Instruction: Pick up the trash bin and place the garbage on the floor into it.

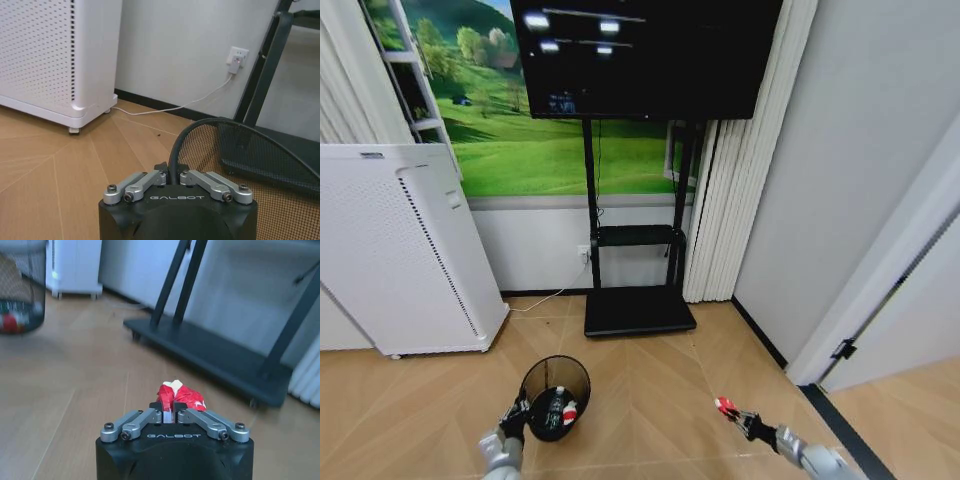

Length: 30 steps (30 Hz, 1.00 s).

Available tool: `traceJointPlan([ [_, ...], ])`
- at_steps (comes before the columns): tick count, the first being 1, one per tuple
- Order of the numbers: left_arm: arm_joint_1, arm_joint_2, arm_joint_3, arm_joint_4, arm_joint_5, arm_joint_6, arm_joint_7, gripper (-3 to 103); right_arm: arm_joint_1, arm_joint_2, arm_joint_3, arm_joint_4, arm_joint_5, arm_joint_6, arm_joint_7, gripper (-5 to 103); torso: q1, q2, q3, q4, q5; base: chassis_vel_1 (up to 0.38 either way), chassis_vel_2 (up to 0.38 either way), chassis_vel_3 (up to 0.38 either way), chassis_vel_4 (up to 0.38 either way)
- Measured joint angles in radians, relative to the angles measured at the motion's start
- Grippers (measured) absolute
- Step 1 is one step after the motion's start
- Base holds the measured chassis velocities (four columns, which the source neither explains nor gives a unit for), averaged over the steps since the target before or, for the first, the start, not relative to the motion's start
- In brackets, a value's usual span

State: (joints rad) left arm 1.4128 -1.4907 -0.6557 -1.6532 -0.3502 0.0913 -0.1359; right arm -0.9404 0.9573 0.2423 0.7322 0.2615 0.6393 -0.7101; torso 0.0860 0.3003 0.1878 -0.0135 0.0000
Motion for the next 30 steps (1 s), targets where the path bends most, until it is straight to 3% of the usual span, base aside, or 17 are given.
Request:
traceJointPlan([
  [8, -0.209, -0.005, 0.055, 0.132, 0.073, 0.021, -0.002, 6, -0.002, -0.014, -0.047, 0.281, 0.058, -0.046, -0.022, 10, 0.0, 0.0, 0.0, -0.0007, 0.0, 0.0, 0.0, 0.0, 0.0],
  [16, -0.293, -0.049, 0.061, 0.193, 0.119, 0.023, 0.001, 6, -0.009, 0.002, -0.184, 0.556, 0.084, -0.149, 0.029, 10, 0.0, 0.0, 0.0, -0.0003, -0.0001, 0.0, 0.0, 0.0, 0.0],
  [24, -0.333, -0.108, 0.055, 0.303, 0.179, -0.016, 0.024, 6, 0.029, 0.056, -0.246, 0.645, 0.095, -0.242, 0.084, 10, 0.0, 0.0, 0.0, -0.0003, -0.0002, 0.0, 0.0, 0.0, 0.0],
  [30, -0.341, -0.117, 0.075, 0.331, 0.19, -0.024, 0.025, 6, 0.058, 0.092, -0.285, 0.659, 0.113, -0.273, 0.1, 10, 0.0, 0.0, 0.0, -0.0003, -0.0001, 0.0, 0.0, 0.0, 0.0],
])
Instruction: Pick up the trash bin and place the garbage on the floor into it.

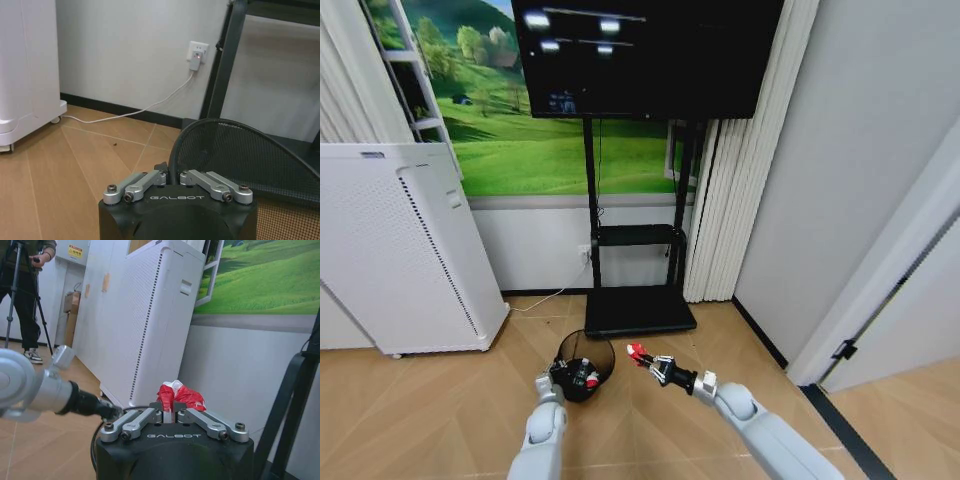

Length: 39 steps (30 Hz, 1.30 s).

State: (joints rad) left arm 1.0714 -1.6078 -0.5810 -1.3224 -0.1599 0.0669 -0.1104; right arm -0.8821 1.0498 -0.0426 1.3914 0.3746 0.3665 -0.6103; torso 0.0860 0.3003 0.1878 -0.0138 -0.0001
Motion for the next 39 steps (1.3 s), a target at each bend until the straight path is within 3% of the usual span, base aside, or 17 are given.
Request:
traceJointPlan([
  [4, -0.006, 0.0, 0.026, 0.022, 0.004, -0.007, 0.009, 6, 0.035, 0.041, -0.062, -0.004, 0.016, -0.01, 0.005, 10, 0.0, 0.0, 0.0, -0.0001, -0.0002, 0.0, 0.0, 0.0, 0.0],
  [9, 0.008, -0.003, 0.09, 0.004, -0.002, 0.003, 0.006, 6, 0.099, 0.176, -0.142, -0.084, 0.002, -0.005, 0.004, 10, 0.0, 0.0, 0.0, 0.0002, 0.0003, 0.0, 0.0, 0.0, 0.0],
  [12, 0.01, -0.003, 0.094, 0.0, -0.003, 0.004, 0.006, 6, 0.109, 0.191, -0.149, -0.097, -0.002, -0.003, 0.004, 10, 0.0, 0.0, 0.0, 0.0002, 0.0003, 0.0, 0.0, 0.0, 0.0],
  [14, 0.022, -0.003, 0.112, -0.015, -0.008, 0.01, 0.001, 6, 0.162, 0.248, -0.175, -0.165, -0.024, 0.006, 0.004, 10, 0.0, 0.0, 0.0, 0.0003, 0.0, 0.0, 0.0, 0.0, 0.0],
  [20, 0.038, -0.002, 0.11, -0.035, -0.018, 0.014, 0.001, 6, 0.229, 0.278, -0.182, -0.273, -0.042, 0.03, 0.004, 10, 0.0, 0.0, 0.0, 0.0, 0.0, 0.0, 0.0, 0.0, 0.0],
  [35, 0.042, -0.001, 0.106, -0.032, -0.022, 0.014, 0.002, 6, 0.274, 0.27, -0.167, -0.356, -0.044, 0.063, -0.016, 8, 0.0, 0.0, 0.0, -0.0001, 0.0001, 0.0, 0.0, 0.0, 0.0],
  [37, 0.043, -0.001, 0.103, -0.039, -0.027, 0.014, 0.001, 6, 0.274, 0.268, -0.163, -0.362, -0.048, 0.071, -0.017, 25, 0.0, 0.0, 0.0, -0.0001, 0.0001, 0.0, 0.0, 0.0, 0.0],
  [39, 0.045, -0.001, 0.103, -0.041, -0.028, 0.014, 0.001, 6, 0.274, 0.268, -0.161, -0.366, -0.052, 0.074, -0.017, 25, 0.0, 0.0, 0.0, -0.0001, 0.0003, 0.0, 0.0, 0.0, 0.0],
])
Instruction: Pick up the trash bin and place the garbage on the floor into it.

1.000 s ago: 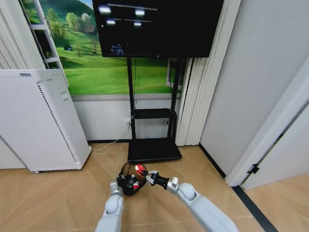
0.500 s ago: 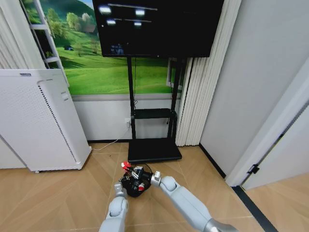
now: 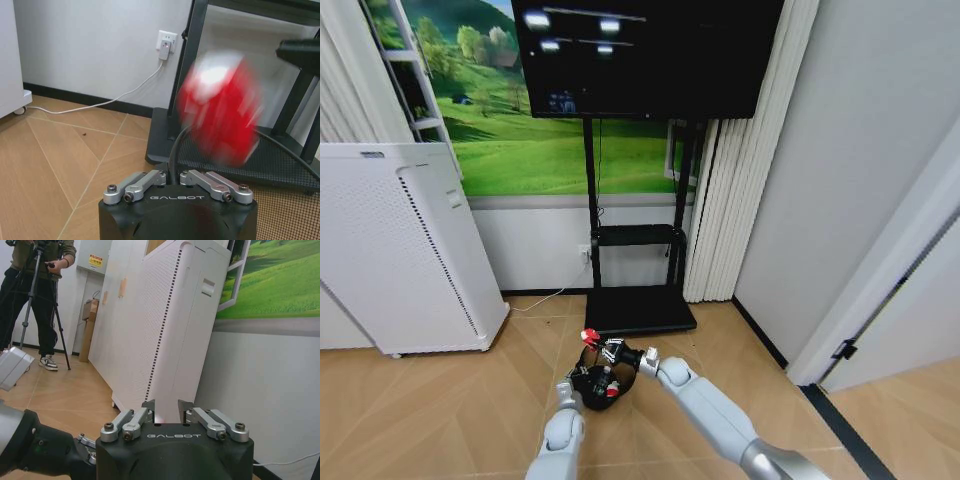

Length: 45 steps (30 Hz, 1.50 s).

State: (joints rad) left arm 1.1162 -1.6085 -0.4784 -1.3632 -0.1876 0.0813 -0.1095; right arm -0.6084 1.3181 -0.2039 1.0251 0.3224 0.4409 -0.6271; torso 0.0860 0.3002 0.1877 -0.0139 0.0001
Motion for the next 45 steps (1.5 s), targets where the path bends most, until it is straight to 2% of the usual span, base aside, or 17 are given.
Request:
traceJointPlan([
  [2, 0.004, 0.0, -0.001, -0.003, 0.0, 0.001, 0.0, 6, 0.0, 0.002, 0.006, -0.011, -0.011, 0.009, 0.002, 35, 0.0, 0.0, 0.0, 0.0, -0.0002, 0.0, 0.0, 0.0, 0.0],
  [3, 0.004, 0.0, -0.001, -0.003, 0.0, 0.001, 0.0, 6, 0.0, 0.002, 0.006, -0.011, -0.011, 0.009, 0.002, 35, 0.0, 0.0, 0.0, 0.0, -0.0002, 0.0, 0.0, 0.0, 0.0],
  [5, 0.01, 0.0, -0.005, -0.008, 0.0, 0.001, 0.0, 6, 0.003, 0.006, 0.013, -0.024, -0.027, 0.021, 0.01, 46, 0.0, 0.0, 0.0, 0.0, -0.0001, 0.0, 0.0, 0.0, 0.0],
  [6, 0.01, 0.0, -0.005, -0.008, 0.0, 0.001, 0.0, 6, 0.003, 0.006, 0.013, -0.024, -0.027, 0.021, 0.01, 46, 0.0, 0.0, 0.0, 0.0, -0.0001, 0.0, 0.0, 0.0, 0.0],
  [8, 0.015, 0.0, -0.006, -0.015, 0.0, 0.001, 0.0, 6, 0.003, 0.011, 0.021, -0.034, -0.043, 0.033, 0.022, 57, 0.0, 0.0, 0.0, 0.0001, -0.0001, 0.0, 0.0, 0.0, 0.0],
  [9, 0.015, 0.0, -0.006, -0.015, 0.0, 0.001, 0.0, 6, 0.003, 0.011, 0.021, -0.034, -0.043, 0.033, 0.022, 57, 0.0, 0.0, 0.0, 0.0001, -0.0001, 0.0, 0.0, 0.0, 0.0],
  [12, 0.026, 0.0, -0.013, -0.035, -0.001, 0.001, 0.0, 6, -0.003, 0.019, 0.048, -0.045, -0.052, 0.048, 0.046, 74, 0.0, 0.0, 0.0, 0.0001, -0.0002, 0.0, 0.0, 0.0, 0.0],
  [13, 0.026, 0.0, -0.013, -0.035, -0.001, 0.001, 0.0, 6, -0.003, 0.019, 0.048, -0.045, -0.052, 0.048, 0.046, 74, 0.0, 0.0, 0.0, 0.0001, -0.0002, 0.0, 0.0, 0.0, 0.0],
  [17, 0.052, 0.004, -0.021, -0.075, 0.001, 0.001, 0.0, 6, -0.017, 0.03, 0.112, -0.077, -0.066, 0.071, 0.076, 95, 0.0, 0.0, 0.0, 0.0001, 0.0, 0.0, 0.0, 0.0, 0.0],
  [21, 0.062, 0.007, -0.025, -0.086, 0.009, -0.003, 0.0, 6, -0.025, 0.031, 0.136, -0.081, -0.075, 0.076, 0.092, 99, 0.0, 0.0, 0.0, 0.0, -0.0003, 0.0, 0.0, 0.0, 0.0],
  [25, 0.076, 0.009, -0.034, -0.098, 0.025, -0.016, 0.0, 6, -0.038, 0.038, 0.194, -0.098, -0.134, 0.111, 0.116, 100, 0.0, 0.0, 0.0, 0.0002, -0.0002, 0.0, 0.0, 0.0, 0.0],
  [31, 0.102, 0.006, -0.043, -0.128, 0.032, -0.024, -0.005, 6, -0.052, 0.029, 0.222, -0.099, -0.133, 0.116, 0.179, 100, 0.0, 0.0, 0.0, 0.0001, -0.0002, 0.0, 0.0, 0.0, 0.0],
  [36, 0.135, 0.011, -0.051, -0.159, 0.039, -0.038, -0.013, 6, -0.073, -0.011, 0.258, -0.104, -0.088, 0.115, 0.231, 100, 0.0, 0.0, 0.0, -0.0001, -0.0002, 0.0, 0.0, 0.0, 0.0],
  [41, 0.166, 0.023, -0.076, -0.185, 0.034, -0.054, -0.017, 6, -0.088, -0.036, 0.282, -0.118, -0.034, 0.114, 0.248, 100, 0.0, 0.0, 0.0, -0.0001, -0.0001, 0.0, 0.0, 0.0, 0.0],
  [45, 0.221, 0.044, -0.111, -0.24, 0.026, -0.096, -0.024, 6, -0.126, -0.071, 0.325, -0.121, 0.031, 0.103, 0.266, 100, 0.0, 0.0, 0.0, 0.0004, -0.0002, 0.0, 0.0, 0.0, 0.0],
])
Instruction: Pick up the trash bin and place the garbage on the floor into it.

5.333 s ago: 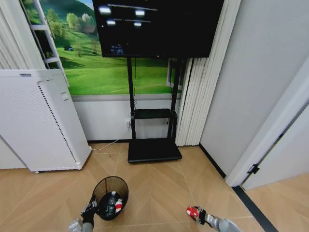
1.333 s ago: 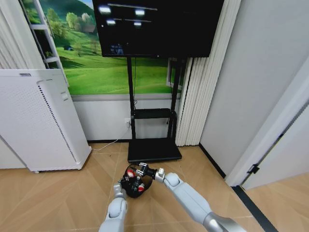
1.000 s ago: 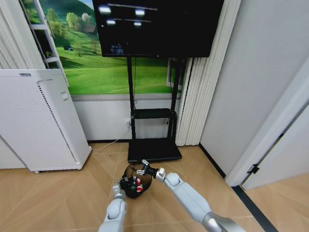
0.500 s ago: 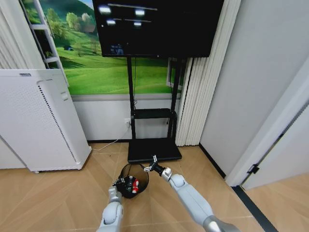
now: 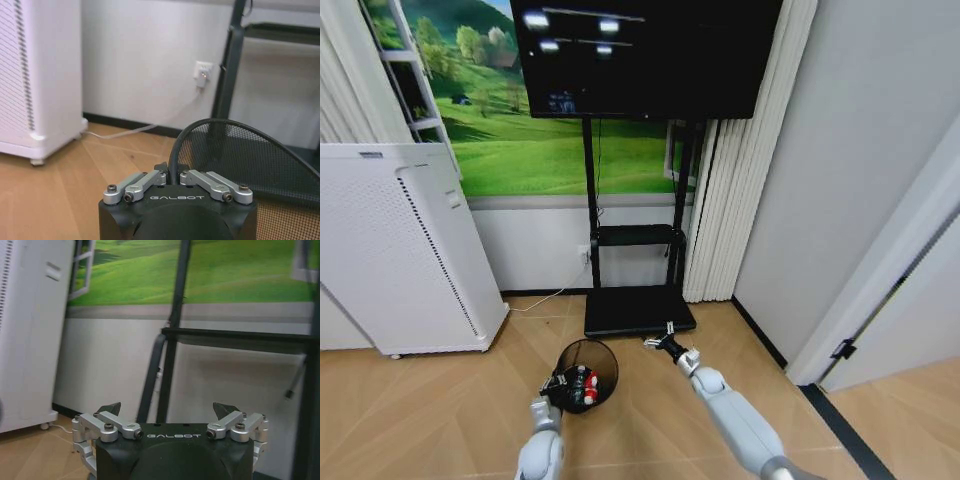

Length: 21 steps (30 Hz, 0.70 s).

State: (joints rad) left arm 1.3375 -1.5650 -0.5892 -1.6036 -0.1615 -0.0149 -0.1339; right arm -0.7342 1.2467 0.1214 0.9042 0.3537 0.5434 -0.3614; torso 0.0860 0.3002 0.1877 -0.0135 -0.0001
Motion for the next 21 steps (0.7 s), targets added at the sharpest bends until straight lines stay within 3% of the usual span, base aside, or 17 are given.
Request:
traceJointPlan([
  [10, 0.154, 0.043, -0.101, -0.218, -0.066, -0.101, -0.006, 6, -0.139, -0.1, 0.101, -0.087, 0.106, 0.003, 0.008, 100, 0.0, 0.0, 0.0, -0.0001, 0.0, 0.0, 0.0, 0.0, 0.0],
  [13, 0.216, 0.039, -0.141, -0.321, -0.125, -0.095, -0.017, 6, -0.202, -0.126, 0.124, -0.09, 0.134, 0.01, -0.003, 100, 0.0, 0.0, 0.0, -0.0005, 0.0005, 0.0, 0.0, 0.0, 0.0],
  [18, 0.283, 0.028, -0.178, -0.411, -0.153, -0.092, -0.021, 6, -0.265, -0.126, 0.184, -0.079, 0.118, 0.028, -0.015, 100, 0.0, 0.0, 0.0, -0.0003, -0.0007, 0.0, 0.0, 0.0, 0.0],
  [21, 0.332, 0.019, -0.203, -0.484, -0.187, -0.09, -0.023, 6, -0.32, -0.108, 0.237, -0.067, 0.094, 0.051, -0.019, 100, 0.0, 0.0, 0.0, -0.0003, 0.0011, 0.0, 0.0, 0.0, 0.0],
])
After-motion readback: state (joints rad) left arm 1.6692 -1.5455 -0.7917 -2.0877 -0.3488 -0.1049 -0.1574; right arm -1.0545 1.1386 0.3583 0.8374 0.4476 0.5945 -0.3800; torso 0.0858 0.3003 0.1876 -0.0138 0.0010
